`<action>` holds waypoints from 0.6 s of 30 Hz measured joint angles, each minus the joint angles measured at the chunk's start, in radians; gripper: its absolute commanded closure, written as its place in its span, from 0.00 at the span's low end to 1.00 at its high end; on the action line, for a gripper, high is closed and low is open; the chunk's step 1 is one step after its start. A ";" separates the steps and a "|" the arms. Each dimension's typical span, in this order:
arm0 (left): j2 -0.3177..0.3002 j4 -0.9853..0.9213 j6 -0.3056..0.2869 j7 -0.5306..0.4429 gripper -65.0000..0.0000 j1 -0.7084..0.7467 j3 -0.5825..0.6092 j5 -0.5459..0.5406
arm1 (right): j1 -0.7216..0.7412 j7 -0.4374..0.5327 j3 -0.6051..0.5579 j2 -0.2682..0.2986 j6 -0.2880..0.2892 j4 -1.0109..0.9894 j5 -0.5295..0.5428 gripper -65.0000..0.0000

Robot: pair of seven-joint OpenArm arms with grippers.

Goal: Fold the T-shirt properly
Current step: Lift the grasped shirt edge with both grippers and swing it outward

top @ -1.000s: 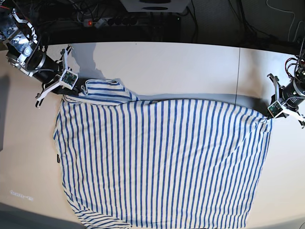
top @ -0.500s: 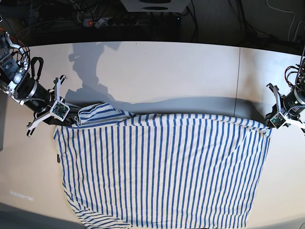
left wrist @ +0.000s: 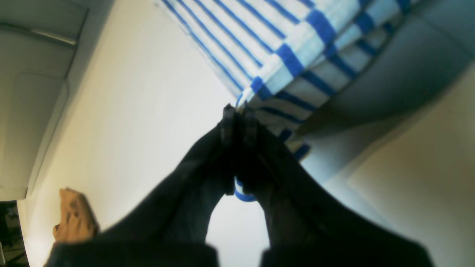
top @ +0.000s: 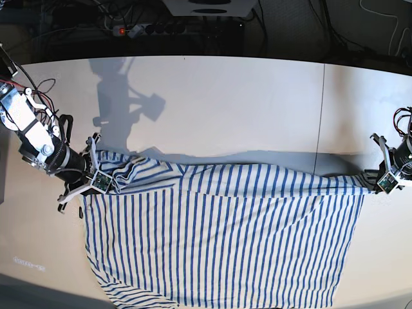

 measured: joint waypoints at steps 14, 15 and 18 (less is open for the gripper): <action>0.000 -0.068 -0.024 -0.030 1.00 -0.158 0.112 0.057 | 0.252 0.000 -0.044 -0.129 0.071 -0.240 0.029 1.00; 0.003 -0.081 -0.026 -0.037 1.00 -0.187 0.141 0.066 | 0.266 0.000 -0.058 -0.129 0.074 -0.249 0.027 1.00; 0.021 -0.138 -0.030 -0.045 1.00 -0.274 0.216 0.076 | 0.299 0.000 -0.133 -0.129 0.076 -0.268 0.023 1.00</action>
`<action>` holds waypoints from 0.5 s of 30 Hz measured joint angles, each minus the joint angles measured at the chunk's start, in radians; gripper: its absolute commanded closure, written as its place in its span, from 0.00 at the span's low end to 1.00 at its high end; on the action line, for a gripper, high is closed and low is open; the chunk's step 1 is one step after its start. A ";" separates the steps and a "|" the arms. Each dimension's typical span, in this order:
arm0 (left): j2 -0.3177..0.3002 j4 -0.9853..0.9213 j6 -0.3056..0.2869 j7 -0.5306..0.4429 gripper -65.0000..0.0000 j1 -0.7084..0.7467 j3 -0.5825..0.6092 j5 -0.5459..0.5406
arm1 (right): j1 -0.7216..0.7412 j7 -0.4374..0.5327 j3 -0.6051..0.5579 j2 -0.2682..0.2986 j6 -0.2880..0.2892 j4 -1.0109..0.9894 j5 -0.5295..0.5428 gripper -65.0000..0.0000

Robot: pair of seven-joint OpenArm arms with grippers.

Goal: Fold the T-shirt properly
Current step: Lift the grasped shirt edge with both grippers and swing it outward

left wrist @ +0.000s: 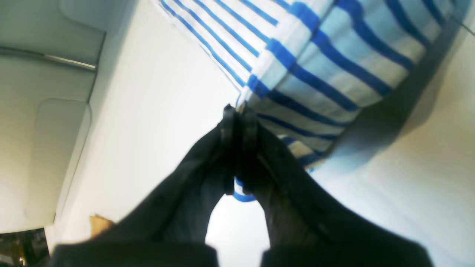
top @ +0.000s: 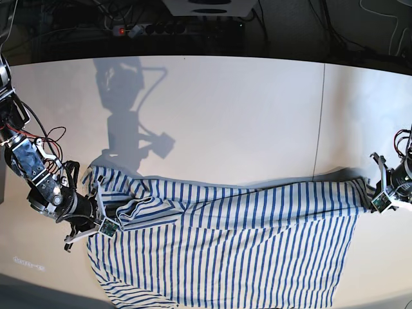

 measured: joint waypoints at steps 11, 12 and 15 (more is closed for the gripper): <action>0.102 -0.231 0.002 -0.051 1.00 -0.252 0.253 0.092 | 0.026 0.000 -0.121 -0.031 0.006 -0.042 -0.051 1.00; 0.109 -0.244 0.008 -0.052 1.00 -0.267 0.280 0.097 | 0.029 0.000 -0.121 -0.037 0.006 -0.050 -0.053 1.00; 0.130 -0.279 0.018 -0.053 1.00 -0.313 0.346 0.117 | 0.032 -0.001 -0.121 -0.050 0.006 -0.072 -0.053 1.00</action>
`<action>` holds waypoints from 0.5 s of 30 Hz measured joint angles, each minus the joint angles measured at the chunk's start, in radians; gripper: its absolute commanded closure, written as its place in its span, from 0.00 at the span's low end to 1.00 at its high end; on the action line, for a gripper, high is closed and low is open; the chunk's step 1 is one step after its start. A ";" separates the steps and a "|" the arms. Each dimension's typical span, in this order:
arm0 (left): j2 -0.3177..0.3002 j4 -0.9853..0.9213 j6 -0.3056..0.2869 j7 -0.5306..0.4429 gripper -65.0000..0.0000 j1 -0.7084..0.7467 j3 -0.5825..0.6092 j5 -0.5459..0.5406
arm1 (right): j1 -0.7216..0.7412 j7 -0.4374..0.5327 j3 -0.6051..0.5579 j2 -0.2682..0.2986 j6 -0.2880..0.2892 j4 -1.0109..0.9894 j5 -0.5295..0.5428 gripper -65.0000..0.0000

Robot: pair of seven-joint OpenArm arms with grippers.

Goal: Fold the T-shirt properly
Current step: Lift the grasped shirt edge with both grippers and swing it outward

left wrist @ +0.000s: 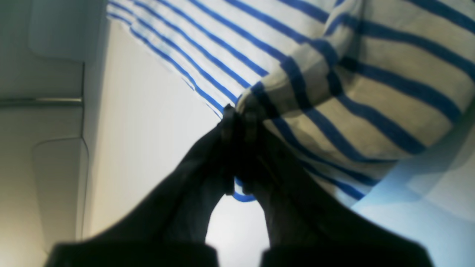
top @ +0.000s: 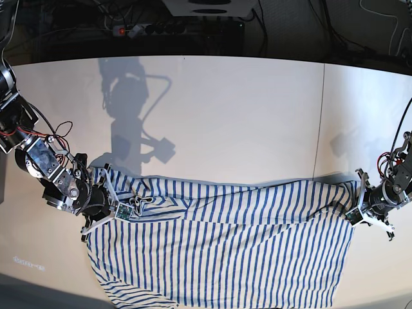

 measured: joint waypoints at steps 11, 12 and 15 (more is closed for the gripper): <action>0.035 -0.101 0.002 -0.049 1.00 -0.047 0.053 0.075 | 0.001 0.019 0.000 -0.038 0.000 -0.102 -0.068 1.00; 0.035 -0.113 0.002 -0.064 1.00 -0.047 0.053 0.087 | 0.001 0.032 0.000 -0.032 0.000 -0.107 -0.080 1.00; 0.035 -0.139 0.002 -0.084 1.00 -0.047 0.053 0.094 | 0.002 0.082 0.000 -0.001 0.000 -0.115 -0.086 1.00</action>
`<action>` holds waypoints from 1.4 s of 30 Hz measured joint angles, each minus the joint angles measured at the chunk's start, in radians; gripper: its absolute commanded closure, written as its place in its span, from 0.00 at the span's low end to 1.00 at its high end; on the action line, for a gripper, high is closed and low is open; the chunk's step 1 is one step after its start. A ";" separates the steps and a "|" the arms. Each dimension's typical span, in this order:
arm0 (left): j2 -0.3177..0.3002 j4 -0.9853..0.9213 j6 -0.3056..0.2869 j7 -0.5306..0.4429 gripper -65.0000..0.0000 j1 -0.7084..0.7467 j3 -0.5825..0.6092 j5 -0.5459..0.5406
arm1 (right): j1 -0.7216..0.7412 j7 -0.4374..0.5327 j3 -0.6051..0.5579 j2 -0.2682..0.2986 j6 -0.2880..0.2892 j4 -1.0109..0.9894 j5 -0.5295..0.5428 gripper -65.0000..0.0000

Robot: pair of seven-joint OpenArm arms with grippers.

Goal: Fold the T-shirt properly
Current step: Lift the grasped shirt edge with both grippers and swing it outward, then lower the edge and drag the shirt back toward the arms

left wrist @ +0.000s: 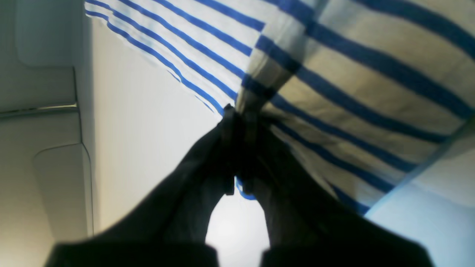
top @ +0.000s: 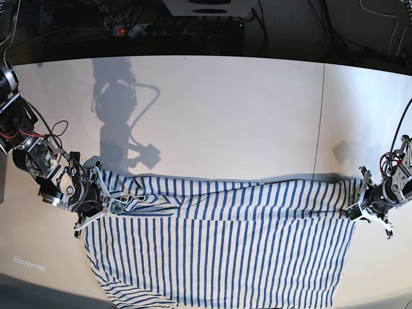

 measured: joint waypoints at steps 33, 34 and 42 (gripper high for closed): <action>0.000 0.180 0.347 0.321 0.70 -0.058 -0.043 -0.342 | 0.000 0.039 0.197 0.029 0.000 -0.006 0.332 0.32; 0.000 0.193 0.348 0.342 0.70 -0.058 -0.064 -0.386 | 0.000 0.026 0.221 0.029 0.000 -0.006 0.364 0.32; 0.065 0.193 0.340 0.445 0.99 -0.036 -0.245 -0.623 | -0.006 -0.113 0.289 -0.010 0.000 -0.013 0.623 1.00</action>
